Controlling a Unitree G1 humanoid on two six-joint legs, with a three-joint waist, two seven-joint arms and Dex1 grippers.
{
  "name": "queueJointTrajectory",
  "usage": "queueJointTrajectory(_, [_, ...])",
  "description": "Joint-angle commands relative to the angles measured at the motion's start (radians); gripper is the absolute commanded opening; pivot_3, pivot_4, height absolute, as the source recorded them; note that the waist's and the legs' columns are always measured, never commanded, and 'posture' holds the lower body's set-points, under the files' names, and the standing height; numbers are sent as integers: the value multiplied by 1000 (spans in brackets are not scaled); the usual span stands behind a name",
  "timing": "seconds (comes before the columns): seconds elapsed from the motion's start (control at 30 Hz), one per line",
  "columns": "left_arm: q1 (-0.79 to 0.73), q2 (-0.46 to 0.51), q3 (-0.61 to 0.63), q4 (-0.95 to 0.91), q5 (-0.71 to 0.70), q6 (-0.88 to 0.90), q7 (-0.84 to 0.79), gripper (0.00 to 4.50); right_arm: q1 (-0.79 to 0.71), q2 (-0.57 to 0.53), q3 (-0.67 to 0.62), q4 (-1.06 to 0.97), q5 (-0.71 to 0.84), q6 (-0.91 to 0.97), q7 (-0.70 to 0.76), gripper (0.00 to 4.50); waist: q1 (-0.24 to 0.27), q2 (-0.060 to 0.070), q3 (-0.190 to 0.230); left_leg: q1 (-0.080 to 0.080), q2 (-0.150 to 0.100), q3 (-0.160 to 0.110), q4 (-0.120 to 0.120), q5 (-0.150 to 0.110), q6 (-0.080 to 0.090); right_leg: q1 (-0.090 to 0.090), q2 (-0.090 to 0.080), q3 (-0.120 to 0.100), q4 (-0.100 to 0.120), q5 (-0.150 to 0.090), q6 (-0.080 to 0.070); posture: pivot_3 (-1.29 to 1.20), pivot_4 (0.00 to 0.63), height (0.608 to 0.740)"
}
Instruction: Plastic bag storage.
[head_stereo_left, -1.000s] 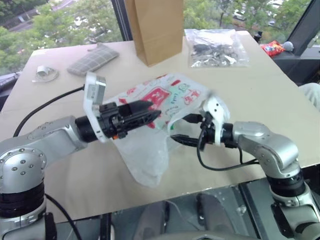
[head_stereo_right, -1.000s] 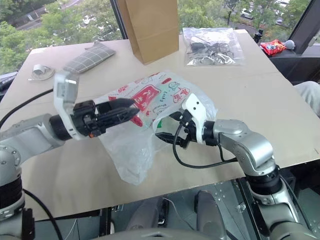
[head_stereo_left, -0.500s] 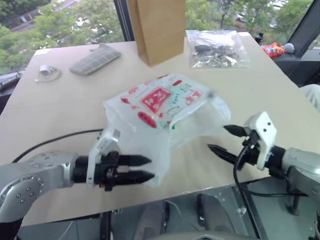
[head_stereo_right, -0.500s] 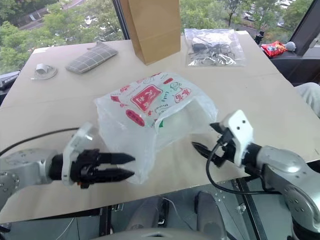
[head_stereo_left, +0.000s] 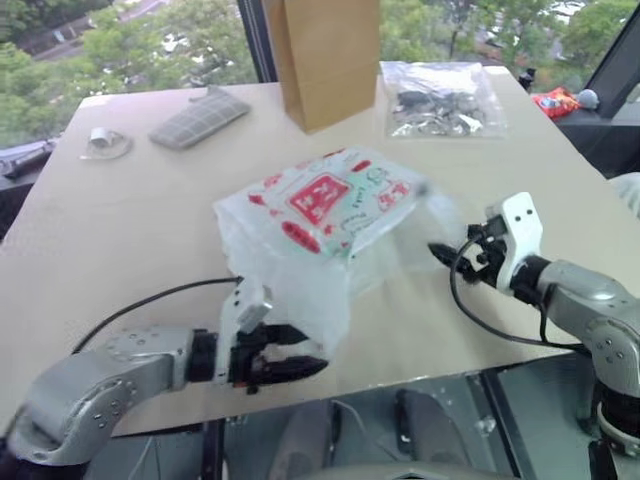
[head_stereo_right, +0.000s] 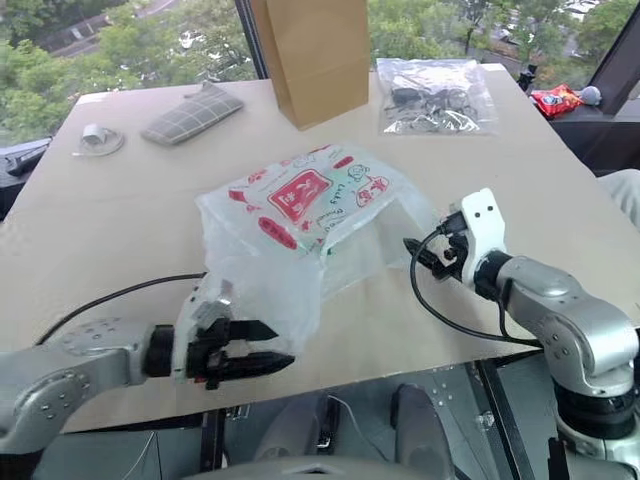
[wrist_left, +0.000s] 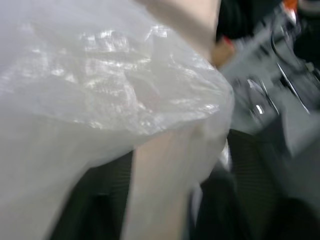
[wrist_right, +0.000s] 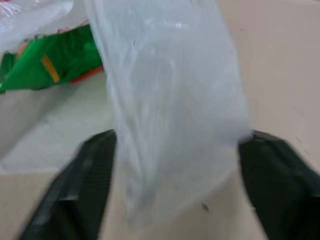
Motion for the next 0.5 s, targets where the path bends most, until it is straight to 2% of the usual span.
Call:
queueJointTrajectory(0.03, [-44,-67,46,19,-92,0,65,1232,-35,6,-43,-41,54,-19,21,2013,-2,0,0,0,0,0,0,0,0,0,0,0,0,0,0,0,150,740])
queueJointTrajectory(0.1, [-93,-125,117,62,-253,17,132,297,-79,28,-87,-34,126,-11,23,1004,-4,0,0,0,0,0,0,0,0,-1,0,0,0,0,0,0,150,740])
queueJointTrajectory(0.13, [-126,-140,146,85,-323,24,162,0,-110,39,-115,-20,164,-6,20,568,-5,1,0,0,1,0,0,0,0,-1,0,0,0,0,0,0,150,740])
queueJointTrajectory(0.17, [-160,-145,170,108,-385,28,189,0,-142,47,-138,-4,196,0,14,154,-5,1,0,0,1,0,0,0,0,-1,0,0,0,0,0,0,150,740])
queueJointTrajectory(0.23, [-263,-157,212,182,-493,21,268,0,-224,57,-174,44,240,1,0,65,-5,1,0,1,1,-1,0,0,0,0,1,-1,1,0,0,0,150,740])
queueJointTrajectory(0.33, [-574,-160,270,414,-533,-15,364,0,-453,65,-198,230,218,-66,-26,65,-3,1,1,4,0,-3,3,0,0,4,1,-3,1,1,-1,0,150,740])
queueJointTrajectory(0.5, [-910,-140,294,722,-425,-58,327,0,-707,21,-152,476,87,-221,9,65,-8,0,1,9,-5,-1,2,0,0,9,1,-2,0,1,0,0,150,740])
